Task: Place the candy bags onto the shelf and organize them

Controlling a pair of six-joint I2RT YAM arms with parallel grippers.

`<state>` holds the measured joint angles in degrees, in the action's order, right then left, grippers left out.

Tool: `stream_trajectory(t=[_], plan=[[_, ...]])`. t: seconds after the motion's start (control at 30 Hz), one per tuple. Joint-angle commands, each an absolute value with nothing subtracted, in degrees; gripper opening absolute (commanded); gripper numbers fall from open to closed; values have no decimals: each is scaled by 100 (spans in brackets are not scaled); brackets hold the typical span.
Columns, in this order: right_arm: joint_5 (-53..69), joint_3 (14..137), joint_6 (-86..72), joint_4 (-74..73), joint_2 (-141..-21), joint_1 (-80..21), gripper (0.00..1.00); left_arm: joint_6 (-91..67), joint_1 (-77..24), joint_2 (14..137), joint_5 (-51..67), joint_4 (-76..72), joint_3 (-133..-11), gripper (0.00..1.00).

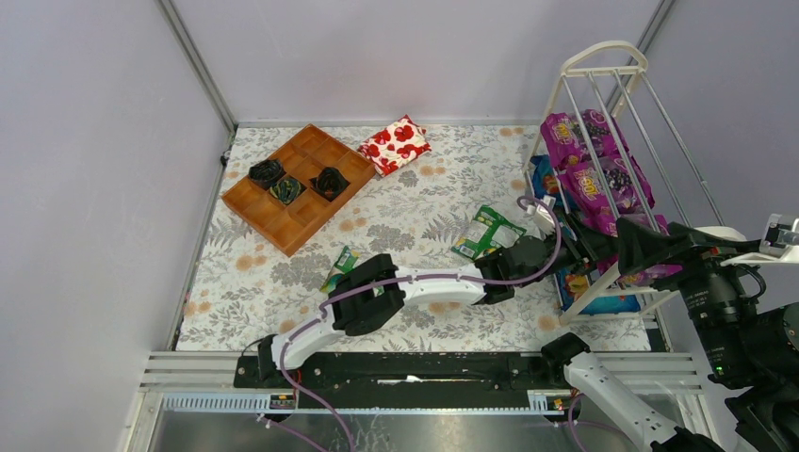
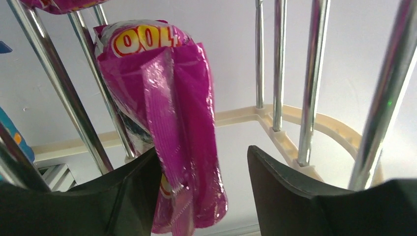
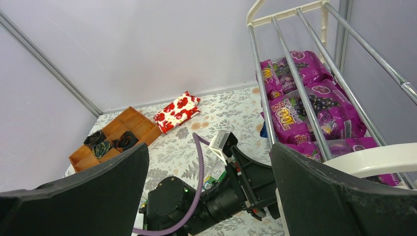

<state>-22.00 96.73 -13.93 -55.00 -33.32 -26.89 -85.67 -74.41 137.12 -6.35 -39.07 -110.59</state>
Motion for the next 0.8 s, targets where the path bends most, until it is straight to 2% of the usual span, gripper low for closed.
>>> stream_trajectory(t=[0.0, 0.33, 0.43, 0.67, 0.77], plan=[[-2303, 9653, -1363, -5435, -3344, -2685, 100, -8413, -7465, 12865, -566, -4087, -10785, 69], [-2336, 9602, -1231, -5406, -3406, -2683, 100, -8112, -7162, 11952, -138, -3960, -9532, 79], [-2317, 9606, -1075, -5393, -3469, -2689, 100, -7646, -6981, 11457, 83, -3718, -9015, 86], [-1933, 9552, -500, -5400, -3863, -2688, 100, -6248, -6391, 9561, 19, -3060, -6793, 93], [-1588, 9416, -362, -5318, -4065, -2694, 100, -5440, -6026, 8451, -435, -2261, -6151, 94]])
